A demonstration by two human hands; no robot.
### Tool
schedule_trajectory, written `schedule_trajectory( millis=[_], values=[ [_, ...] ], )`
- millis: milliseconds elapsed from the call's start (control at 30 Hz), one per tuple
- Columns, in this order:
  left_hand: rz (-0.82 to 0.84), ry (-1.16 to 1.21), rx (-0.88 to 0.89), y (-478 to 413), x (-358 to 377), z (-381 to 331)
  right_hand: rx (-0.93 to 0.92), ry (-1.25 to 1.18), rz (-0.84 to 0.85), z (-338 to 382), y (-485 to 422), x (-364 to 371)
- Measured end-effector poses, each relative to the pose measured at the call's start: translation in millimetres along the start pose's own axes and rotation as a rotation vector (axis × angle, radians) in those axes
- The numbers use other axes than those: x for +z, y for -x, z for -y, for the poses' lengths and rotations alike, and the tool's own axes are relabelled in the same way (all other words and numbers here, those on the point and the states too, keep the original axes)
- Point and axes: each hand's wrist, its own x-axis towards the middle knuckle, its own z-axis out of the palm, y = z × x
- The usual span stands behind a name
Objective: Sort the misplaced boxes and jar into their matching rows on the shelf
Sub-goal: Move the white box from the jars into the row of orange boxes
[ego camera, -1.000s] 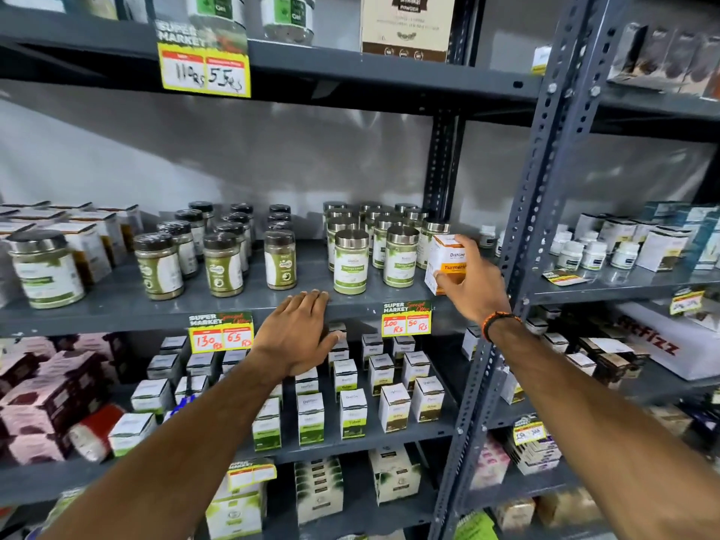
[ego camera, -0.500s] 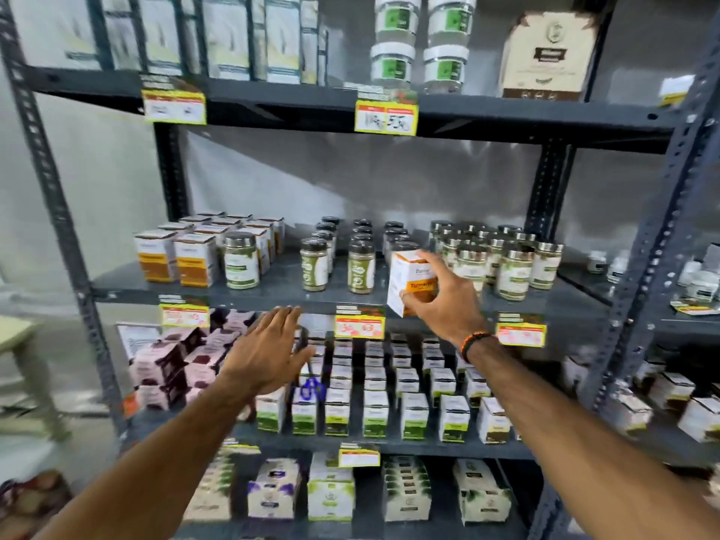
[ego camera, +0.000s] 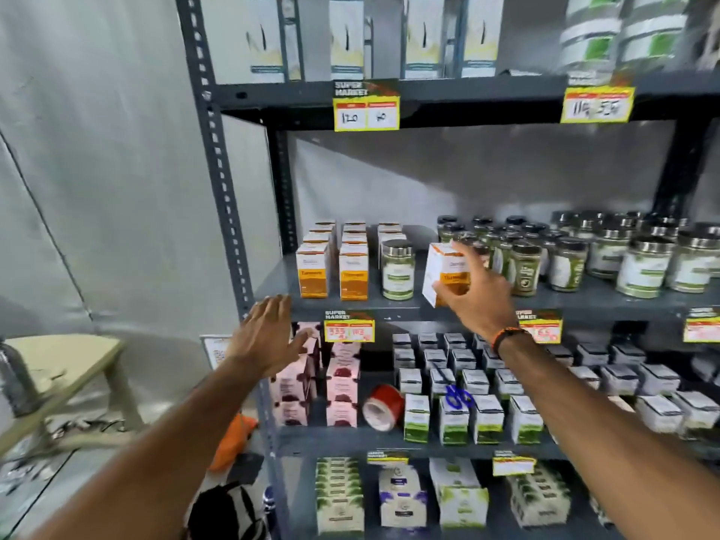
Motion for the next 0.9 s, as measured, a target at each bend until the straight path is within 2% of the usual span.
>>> schedule_trajectory(
  millis=[300,567,700,767,833,900],
  values=[
    [0.009,0.017,0.061,-32.9,31.8,20.1,0.135,0.109,0.091,12.5,-7.4,34.2],
    [-0.021,-0.032,0.100,-47.2,52.9,31.1,0.158,0.142,0.092,7.1,-22.0,56.6],
    [-0.042,-0.024,0.106,-45.8,57.8,32.8,0.138,0.299,0.113,10.6,-21.3,55.2],
    [-0.043,-0.010,0.102,-46.3,56.7,31.4,0.156,0.362,0.066,18.8,-21.3,47.2],
    [-0.039,-0.011,0.095,-46.7,56.8,31.1,0.098,0.381,-0.011,30.4,-24.9,36.4],
    [-0.039,-0.018,0.090,-47.6,59.2,31.6,-0.055,0.360,-0.053,39.6,-36.4,29.5]
  ],
)
